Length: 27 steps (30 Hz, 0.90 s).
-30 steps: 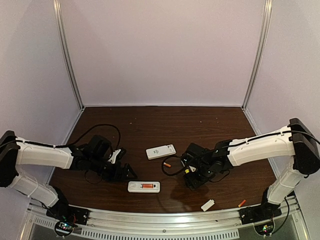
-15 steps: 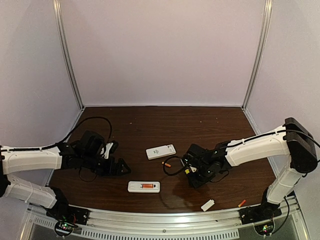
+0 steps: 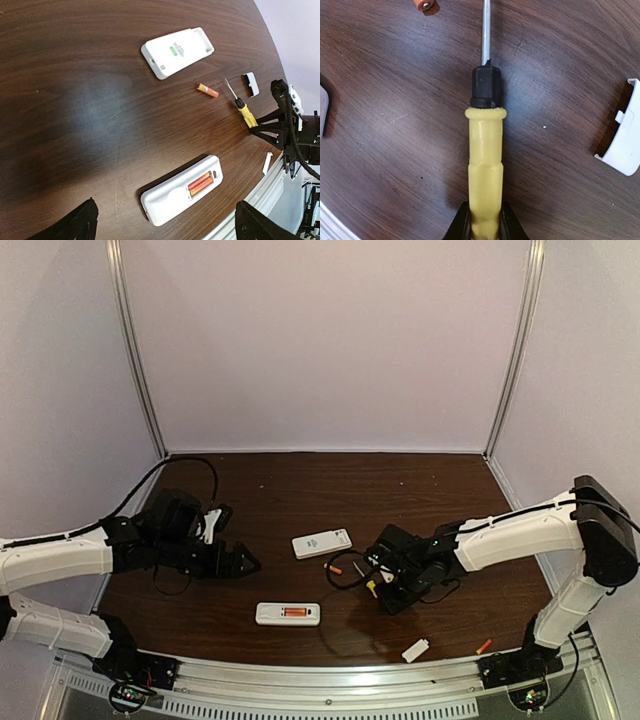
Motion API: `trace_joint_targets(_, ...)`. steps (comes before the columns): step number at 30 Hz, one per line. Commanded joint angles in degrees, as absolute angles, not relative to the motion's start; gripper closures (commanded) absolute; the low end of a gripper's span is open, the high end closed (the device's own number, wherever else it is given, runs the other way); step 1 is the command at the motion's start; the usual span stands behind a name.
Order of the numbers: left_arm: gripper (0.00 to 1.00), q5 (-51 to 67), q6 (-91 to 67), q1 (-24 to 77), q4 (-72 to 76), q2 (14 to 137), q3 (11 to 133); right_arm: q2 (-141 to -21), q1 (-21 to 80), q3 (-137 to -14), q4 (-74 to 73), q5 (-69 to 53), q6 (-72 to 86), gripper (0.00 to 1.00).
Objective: Unload the batteries from the remote control
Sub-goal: Pick up the screwdriver from the center of the board.
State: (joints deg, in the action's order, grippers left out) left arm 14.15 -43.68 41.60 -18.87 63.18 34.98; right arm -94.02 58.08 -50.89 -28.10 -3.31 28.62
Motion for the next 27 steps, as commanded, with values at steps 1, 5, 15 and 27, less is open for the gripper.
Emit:
trace_joint_targets(1, 0.03, 12.1, -40.2, 41.3, -21.4, 60.7, 38.6, -89.4, 57.7, -51.4, -31.1, -4.4, 26.7, 0.9)
trace_joint_targets(5, 0.03, 13.9, -35.6, 41.2, -23.3, 58.6, 42.0, -84.0, 57.7, -53.9, -33.7, -7.6, 24.5, 0.94)
trace_joint_targets(15, 0.03, 29.7, -26.4, 41.2, -23.3, 59.2, 50.6, -76.7, 57.6, -58.7, -38.2, -23.3, 23.2, 0.97)
trace_joint_targets(27, 0.16, 58.8, -27.3, 40.8, -14.4, 70.1, 62.9, -66.7, 57.7, -59.4, -28.0, -44.3, 29.0, 1.0)
